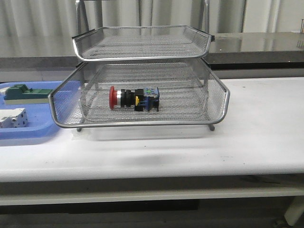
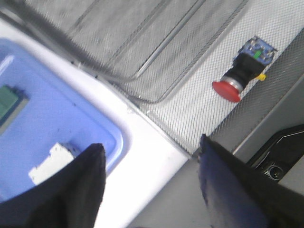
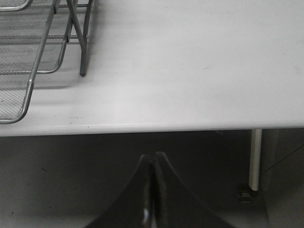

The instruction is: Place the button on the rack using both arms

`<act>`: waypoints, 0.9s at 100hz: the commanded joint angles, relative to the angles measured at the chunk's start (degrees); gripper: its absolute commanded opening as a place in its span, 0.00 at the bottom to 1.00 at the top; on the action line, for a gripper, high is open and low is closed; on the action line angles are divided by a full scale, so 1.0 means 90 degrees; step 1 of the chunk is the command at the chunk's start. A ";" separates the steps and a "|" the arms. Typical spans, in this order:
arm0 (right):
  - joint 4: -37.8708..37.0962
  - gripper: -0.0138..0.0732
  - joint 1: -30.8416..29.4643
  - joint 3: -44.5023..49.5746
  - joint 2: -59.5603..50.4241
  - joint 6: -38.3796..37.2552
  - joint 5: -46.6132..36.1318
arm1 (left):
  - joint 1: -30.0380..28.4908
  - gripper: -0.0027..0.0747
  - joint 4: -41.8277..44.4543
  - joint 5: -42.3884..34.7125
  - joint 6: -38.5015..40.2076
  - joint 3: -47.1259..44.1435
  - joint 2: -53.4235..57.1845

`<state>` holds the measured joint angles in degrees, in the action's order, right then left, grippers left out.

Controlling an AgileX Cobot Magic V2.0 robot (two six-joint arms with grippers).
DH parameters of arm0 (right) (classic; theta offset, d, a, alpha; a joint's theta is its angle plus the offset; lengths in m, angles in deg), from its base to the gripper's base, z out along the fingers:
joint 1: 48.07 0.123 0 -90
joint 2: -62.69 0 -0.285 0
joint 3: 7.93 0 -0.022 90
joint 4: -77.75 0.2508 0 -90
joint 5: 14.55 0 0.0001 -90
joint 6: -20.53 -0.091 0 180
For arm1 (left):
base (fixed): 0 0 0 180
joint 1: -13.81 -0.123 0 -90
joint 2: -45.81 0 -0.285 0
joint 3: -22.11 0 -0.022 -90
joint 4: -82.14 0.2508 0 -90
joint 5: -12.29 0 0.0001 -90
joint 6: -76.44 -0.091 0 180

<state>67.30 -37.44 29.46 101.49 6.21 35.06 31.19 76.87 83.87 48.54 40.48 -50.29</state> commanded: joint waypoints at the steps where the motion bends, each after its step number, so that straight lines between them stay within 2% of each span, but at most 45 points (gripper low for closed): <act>1: -0.0136 0.08 -0.0006 -0.0226 0.0016 0.0016 -0.0427 | -0.0436 0.55 -0.0387 0.0021 0.0076 -0.0355 0.0737; 17: -0.0136 0.08 -0.0006 -0.0226 0.0016 0.0016 -0.0427 | -0.1215 0.55 -0.0851 -0.0844 0.0076 -0.1594 0.1781; 28: -0.0136 0.08 -0.0006 -0.0226 0.0016 0.0016 -0.0427 | -0.1482 0.55 -0.1043 -0.1625 0.0076 -0.2497 0.2519; 68: -0.0136 0.08 -0.0006 -0.0226 0.0016 0.0016 -0.0427 | -0.1510 0.55 -0.1586 -0.4965 0.0076 -0.5780 0.5085; 90: -0.0136 0.08 -0.0006 -0.0226 0.0016 0.0016 -0.0427 | -0.1510 0.55 -0.1835 -0.5956 0.0076 -0.7295 0.6216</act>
<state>67.30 -37.44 29.46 101.49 6.21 35.06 17.79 62.84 37.51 48.71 -22.77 2.87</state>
